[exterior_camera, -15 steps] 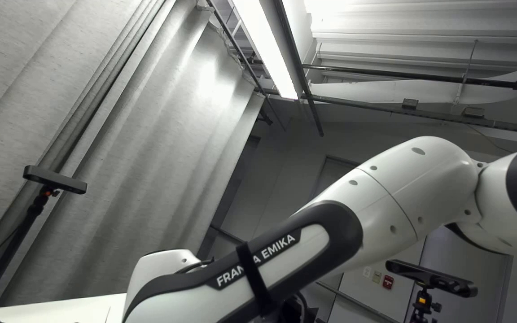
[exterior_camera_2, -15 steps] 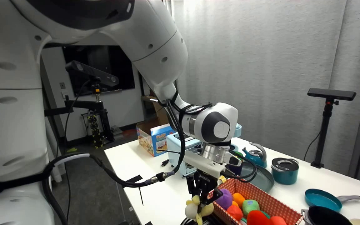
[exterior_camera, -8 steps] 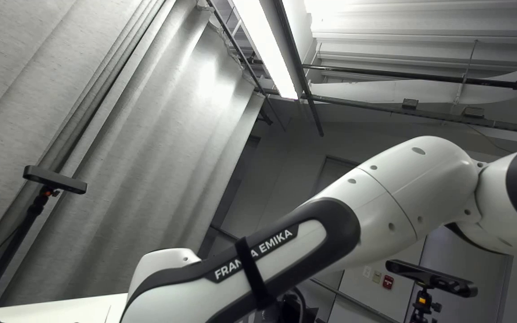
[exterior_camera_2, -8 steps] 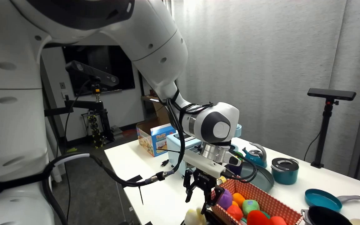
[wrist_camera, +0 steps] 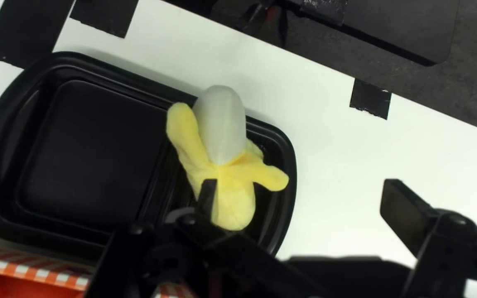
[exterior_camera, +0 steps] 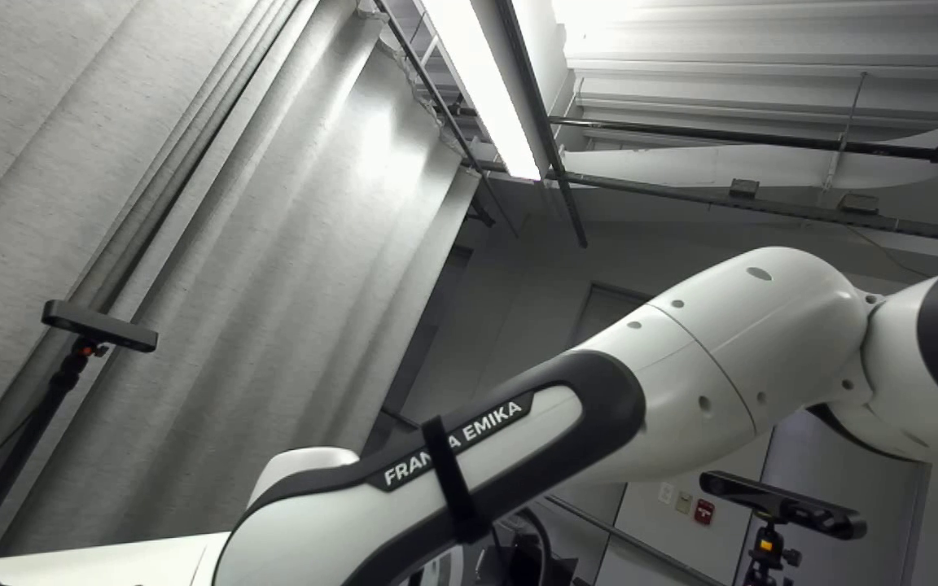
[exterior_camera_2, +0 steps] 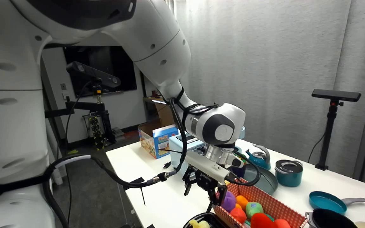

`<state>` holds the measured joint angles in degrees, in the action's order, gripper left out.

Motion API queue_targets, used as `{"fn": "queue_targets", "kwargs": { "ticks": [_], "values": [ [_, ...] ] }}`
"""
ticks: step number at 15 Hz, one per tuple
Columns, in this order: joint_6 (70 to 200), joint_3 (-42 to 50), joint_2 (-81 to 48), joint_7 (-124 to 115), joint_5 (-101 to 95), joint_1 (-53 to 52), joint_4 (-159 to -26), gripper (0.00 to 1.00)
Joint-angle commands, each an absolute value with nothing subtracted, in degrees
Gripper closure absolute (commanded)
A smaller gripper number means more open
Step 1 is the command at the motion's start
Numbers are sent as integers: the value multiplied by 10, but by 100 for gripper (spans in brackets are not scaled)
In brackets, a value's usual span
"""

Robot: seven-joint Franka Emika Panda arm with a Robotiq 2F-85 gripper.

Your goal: Pick up the banana plush toy and the object from the carton box and put them on the tray, and then return the banana plush toy to the carton box

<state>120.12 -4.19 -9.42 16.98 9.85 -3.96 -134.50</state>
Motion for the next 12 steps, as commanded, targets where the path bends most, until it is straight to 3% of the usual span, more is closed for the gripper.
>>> {"fn": "queue_targets", "kwargs": {
  "ticks": [1, 9, 12],
  "values": [
    [1202, -47, -95, 170, 98, -34, -1344, 0],
    [1208, -47, -95, 171, 100, -34, -1345, 0],
    [1267, -42, -94, 134, 61, -41, -1356, 0]
  ]
}}
